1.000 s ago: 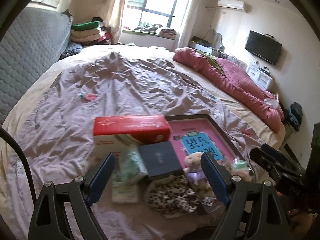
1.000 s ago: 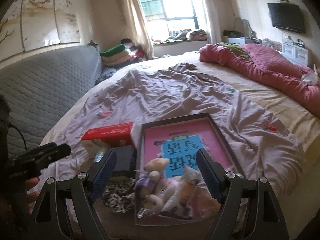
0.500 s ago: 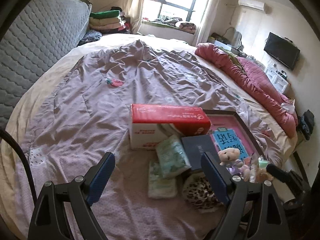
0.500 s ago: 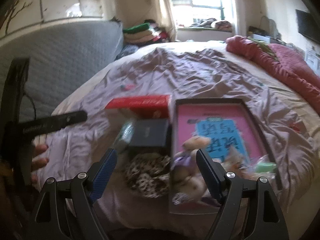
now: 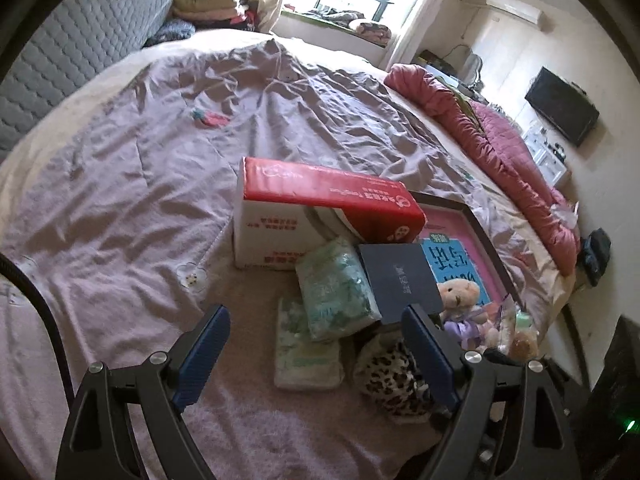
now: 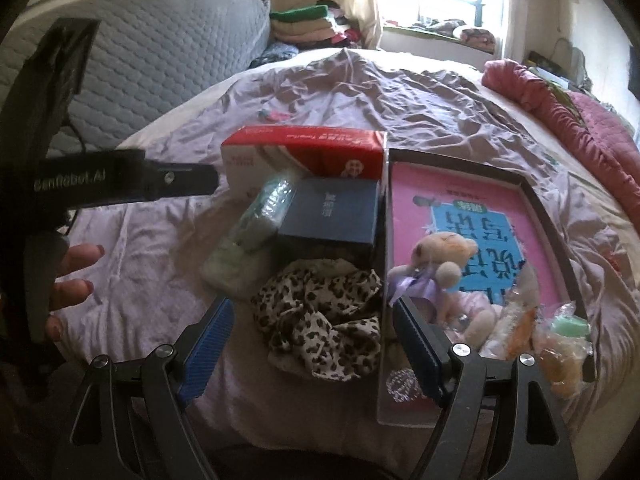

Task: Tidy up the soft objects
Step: 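Grasp the leopard-print scrunchie with the right tool while the left tool reaches toward the white packet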

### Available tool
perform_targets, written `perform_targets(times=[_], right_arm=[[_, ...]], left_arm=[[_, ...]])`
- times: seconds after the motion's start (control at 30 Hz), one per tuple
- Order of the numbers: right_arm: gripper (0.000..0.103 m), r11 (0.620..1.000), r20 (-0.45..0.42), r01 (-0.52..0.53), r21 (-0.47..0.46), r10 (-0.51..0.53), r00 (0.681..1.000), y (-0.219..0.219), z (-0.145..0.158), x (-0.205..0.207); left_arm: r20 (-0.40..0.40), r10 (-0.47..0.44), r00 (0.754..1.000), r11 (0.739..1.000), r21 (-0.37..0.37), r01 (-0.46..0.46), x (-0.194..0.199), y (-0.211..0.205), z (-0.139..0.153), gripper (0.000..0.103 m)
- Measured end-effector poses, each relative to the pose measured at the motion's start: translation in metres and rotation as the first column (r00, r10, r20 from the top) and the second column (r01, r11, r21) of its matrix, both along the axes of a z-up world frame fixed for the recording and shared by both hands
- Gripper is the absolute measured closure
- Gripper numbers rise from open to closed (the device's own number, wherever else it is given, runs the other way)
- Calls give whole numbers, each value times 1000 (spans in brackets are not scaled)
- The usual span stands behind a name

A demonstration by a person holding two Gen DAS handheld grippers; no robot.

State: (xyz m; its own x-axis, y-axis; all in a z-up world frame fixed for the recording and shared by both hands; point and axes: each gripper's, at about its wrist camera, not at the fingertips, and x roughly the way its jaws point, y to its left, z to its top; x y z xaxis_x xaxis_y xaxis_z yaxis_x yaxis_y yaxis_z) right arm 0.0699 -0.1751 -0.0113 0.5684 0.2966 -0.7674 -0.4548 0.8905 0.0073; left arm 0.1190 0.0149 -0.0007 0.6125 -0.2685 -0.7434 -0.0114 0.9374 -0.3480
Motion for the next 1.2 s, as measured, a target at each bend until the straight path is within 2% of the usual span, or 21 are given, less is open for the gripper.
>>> perform_targets(times=[0.17, 0.27, 0.3, 0.33, 0.47, 0.63, 0.73, 0.93, 1.1, 1.2], right_arm=[[21, 996, -25, -41, -85, 39, 999, 16, -19, 7], [27, 994, -23, -53, -96, 51, 998, 20, -25, 9], [33, 994, -32, -56, -98, 53, 998, 21, -27, 11], [44, 993, -35, -56, -103, 52, 998, 21, -29, 12], [62, 989, -45, -63, -133, 58, 997, 23, -37, 18], [85, 995, -56, -64, -75, 60, 997, 14, -37, 20], [89, 998, -48, -56, -20, 55, 997, 6, -29, 20], [90, 998, -29, -62, 23, 62, 998, 1, -19, 16], [90, 997, -20, -55, 60, 56, 998, -3, -11, 13], [90, 995, -10, -54, 80, 55, 998, -6, -7, 13]], left_arm=[[-28, -2, 1000, 1000, -22, 1, 12, 2, -14, 16], [-54, -13, 998, 999, -41, 11, 17, 1, -22, 16], [-59, -17, 998, 999, -41, 14, 18, 1, -24, 16], [-63, -19, 998, 999, -38, 16, 19, 0, -25, 16], [-61, -31, 998, 999, -47, 28, 22, -3, -28, 16], [-71, -43, 997, 998, -44, 40, 27, -8, -33, 16], [-75, -54, 996, 998, -40, 51, 30, -12, -35, 16], [-81, -60, 995, 997, -62, 55, 39, -15, -41, 17], [-91, -66, 994, 994, -89, 58, 45, -16, -50, 31], [-92, -84, 992, 982, -178, 67, 49, -15, -56, 40]])
